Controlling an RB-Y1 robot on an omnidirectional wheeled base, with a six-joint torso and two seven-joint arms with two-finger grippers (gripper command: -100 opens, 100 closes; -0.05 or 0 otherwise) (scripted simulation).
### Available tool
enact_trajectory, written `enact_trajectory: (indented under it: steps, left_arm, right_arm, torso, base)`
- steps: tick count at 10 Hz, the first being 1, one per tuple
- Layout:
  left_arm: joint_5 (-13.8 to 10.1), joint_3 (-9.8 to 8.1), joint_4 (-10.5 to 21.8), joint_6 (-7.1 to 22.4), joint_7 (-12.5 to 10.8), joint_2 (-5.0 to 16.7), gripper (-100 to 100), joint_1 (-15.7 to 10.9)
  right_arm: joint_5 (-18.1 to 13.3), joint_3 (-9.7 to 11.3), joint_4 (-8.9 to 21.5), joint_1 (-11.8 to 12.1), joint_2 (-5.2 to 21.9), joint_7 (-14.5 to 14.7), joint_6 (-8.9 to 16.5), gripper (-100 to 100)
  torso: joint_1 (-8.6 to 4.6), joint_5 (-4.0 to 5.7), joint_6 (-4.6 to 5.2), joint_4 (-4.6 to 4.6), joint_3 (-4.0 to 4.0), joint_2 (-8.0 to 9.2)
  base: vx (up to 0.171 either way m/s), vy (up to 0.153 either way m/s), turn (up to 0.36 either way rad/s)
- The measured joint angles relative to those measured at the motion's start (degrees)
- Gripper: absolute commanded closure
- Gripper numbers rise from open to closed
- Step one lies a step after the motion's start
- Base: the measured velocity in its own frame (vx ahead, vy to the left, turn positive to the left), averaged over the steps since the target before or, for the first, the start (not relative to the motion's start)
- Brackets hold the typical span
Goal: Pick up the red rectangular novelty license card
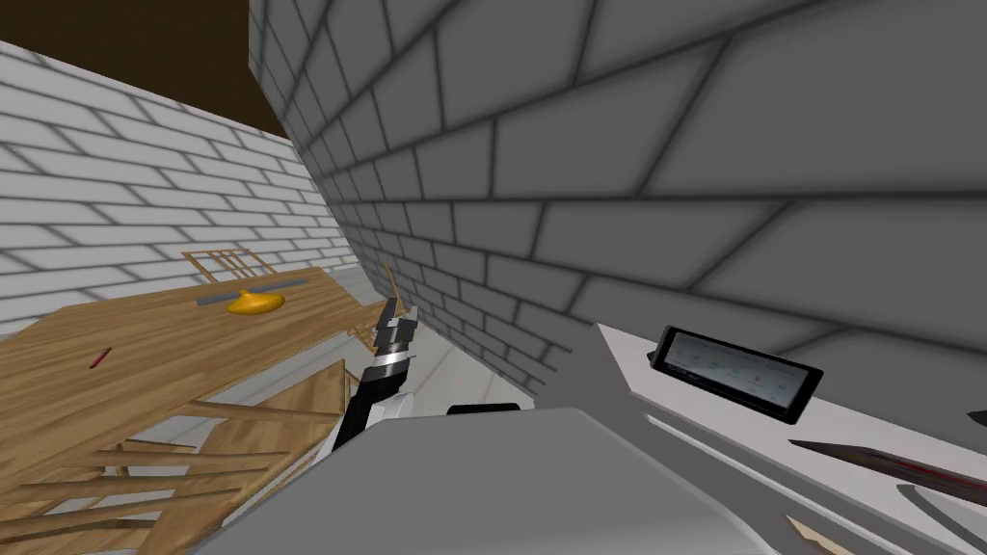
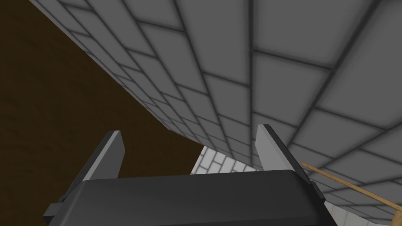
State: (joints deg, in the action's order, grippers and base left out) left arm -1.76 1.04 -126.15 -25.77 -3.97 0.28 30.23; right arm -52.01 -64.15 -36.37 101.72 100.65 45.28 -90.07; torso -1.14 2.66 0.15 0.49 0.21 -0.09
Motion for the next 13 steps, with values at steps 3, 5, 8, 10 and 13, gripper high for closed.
enact_trajectory:
  steps: [3,5,8,10,13]
  left_arm:
    - [0.00,0.00,0.00,0.00,0.00,0.00,0,0.00]
    - [0.00,0.01,0.00,0.00,0.00,0.00,0,-0.02]
    - [0.00,0.00,0.00,0.00,0.00,0.00,0,-0.01]
    - [0.00,0.01,0.00,0.00,0.00,0.00,0,-0.03]
    - [0.00,0.01,0.00,0.00,0.00,0.00,0,-0.03]
  right_arm:
    - [-5.13,-3.42,0.31,-2.55,1.67,-0.30,-1.64,100]
    - [-8.20,-4.72,1.53,-5.25,3.55,-0.03,-2.85,100]
    - [-12.18,-7.57,1.97,-9.14,6.56,-0.69,-4.48,100]
    - [-15.62,-8.75,1.90,-10.51,6.90,-1.19,-4.98,100]
    - [-21.62,-12.30,1.21,-15.15,9.64,-2.38,-6.90,100]
  torso:
    - [-0.06,0.01,0.02,0.02,0.03,0.05]
    - [-0.01,0.00,-0.08,0.00,0.03,0.07]
    - [-0.01,0.00,0.02,-0.01,-0.02,-0.02]
    - [-0.09,0.02,-0.05,0.01,0.08,0.17]
    - [-0.01,0.00,-0.03,-0.01,0.04,0.10]
  base:
    - [0.057,0.004,-0.252]
    - [0.036,0.011,-0.023]
    - [0.069,0.013,-0.276]
    - [0.035,0.008,-0.150]
    - [0.052,0.020,-0.171]
